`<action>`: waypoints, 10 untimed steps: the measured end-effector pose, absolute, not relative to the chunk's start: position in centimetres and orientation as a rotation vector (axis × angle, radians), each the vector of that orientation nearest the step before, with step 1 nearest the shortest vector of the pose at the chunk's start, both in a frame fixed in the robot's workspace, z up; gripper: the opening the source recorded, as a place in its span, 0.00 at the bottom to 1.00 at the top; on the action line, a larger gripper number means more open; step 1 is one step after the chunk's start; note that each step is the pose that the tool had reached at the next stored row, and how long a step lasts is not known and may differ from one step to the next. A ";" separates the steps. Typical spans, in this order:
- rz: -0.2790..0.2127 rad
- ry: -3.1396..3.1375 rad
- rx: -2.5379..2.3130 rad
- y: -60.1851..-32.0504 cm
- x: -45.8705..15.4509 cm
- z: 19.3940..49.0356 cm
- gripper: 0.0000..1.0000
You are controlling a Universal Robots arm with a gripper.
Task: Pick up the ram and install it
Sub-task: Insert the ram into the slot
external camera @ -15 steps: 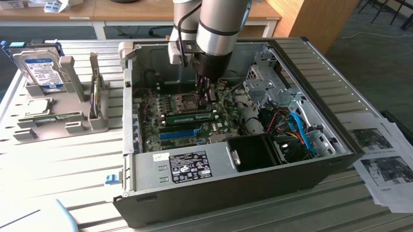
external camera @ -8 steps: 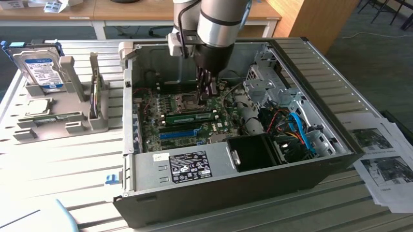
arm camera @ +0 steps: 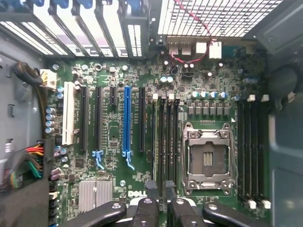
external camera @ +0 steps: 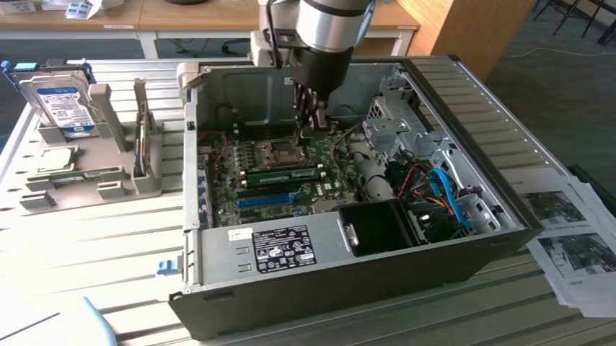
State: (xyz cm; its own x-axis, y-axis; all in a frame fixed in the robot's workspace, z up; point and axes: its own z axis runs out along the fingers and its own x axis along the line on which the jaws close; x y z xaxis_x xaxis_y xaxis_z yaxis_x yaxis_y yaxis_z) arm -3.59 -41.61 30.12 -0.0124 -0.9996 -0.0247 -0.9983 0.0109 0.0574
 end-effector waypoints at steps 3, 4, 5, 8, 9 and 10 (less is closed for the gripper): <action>-0.091 -2.217 2.192 -41.6 -3.6 30.9 0.18; -0.091 -2.217 2.192 -41.6 -3.6 31.2 0.18; -0.091 -2.217 2.192 -41.6 -3.6 31.4 0.18; -0.091 -2.217 2.192 -41.6 -3.6 32.2 0.18; -0.091 -2.217 2.192 -41.6 -3.6 32.4 0.18; -0.091 -2.217 2.192 -41.6 -3.6 32.7 0.18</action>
